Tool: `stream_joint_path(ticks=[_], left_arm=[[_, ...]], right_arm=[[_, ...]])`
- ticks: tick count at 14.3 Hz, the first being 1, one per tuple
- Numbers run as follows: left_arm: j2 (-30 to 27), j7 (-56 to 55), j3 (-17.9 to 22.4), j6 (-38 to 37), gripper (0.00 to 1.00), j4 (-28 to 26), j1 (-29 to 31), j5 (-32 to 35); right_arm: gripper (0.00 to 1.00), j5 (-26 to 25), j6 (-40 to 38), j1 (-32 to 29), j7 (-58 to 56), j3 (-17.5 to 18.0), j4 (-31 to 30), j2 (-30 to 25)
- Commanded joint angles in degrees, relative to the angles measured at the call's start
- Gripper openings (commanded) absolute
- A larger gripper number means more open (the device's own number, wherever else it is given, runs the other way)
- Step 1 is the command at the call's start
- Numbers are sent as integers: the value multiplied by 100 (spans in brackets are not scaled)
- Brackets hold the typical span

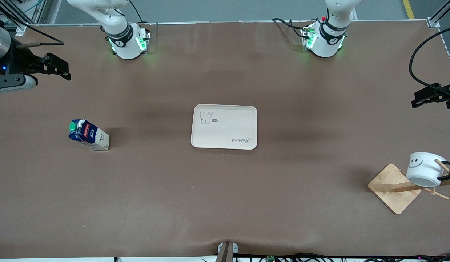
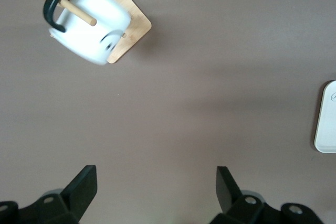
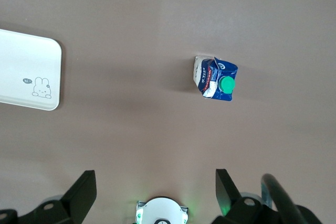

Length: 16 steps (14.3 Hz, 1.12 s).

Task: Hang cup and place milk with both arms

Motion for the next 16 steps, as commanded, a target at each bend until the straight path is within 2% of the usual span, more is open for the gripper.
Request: stream_joint_path(ticks=[1,3,6,8,11,14,16], left_arm=[[-252,34,-67,-54,100,-36,2,-55],[-323,112,82,-63,100,-80,-321,-29],[-507,25,1037,-291,100,-193,-1357,-38],[-656,-45,1321,-291,100,-360,-1667,-134],[-789,-186,1962,-274,100,-519,-2466,-196],[-981,-623,2025,-37,100,-860,-2713,-328],[-1297,-889,2077,243,100,-1351,-2863,-354]], right_arm=[[100,-15,-9,-54,-54,-32,35,-53],[100,-15,-9,-63,-54,-33,35,-53],[100,-15,-9,-54,-45,-33,35,-53],[100,-15,-18,-54,-37,-33,35,-53],[100,3,-18,-133,-28,-33,26,-53],[100,20,-18,-142,-28,-33,26,-53],[100,21,-44,-133,-28,-33,26,-53]])
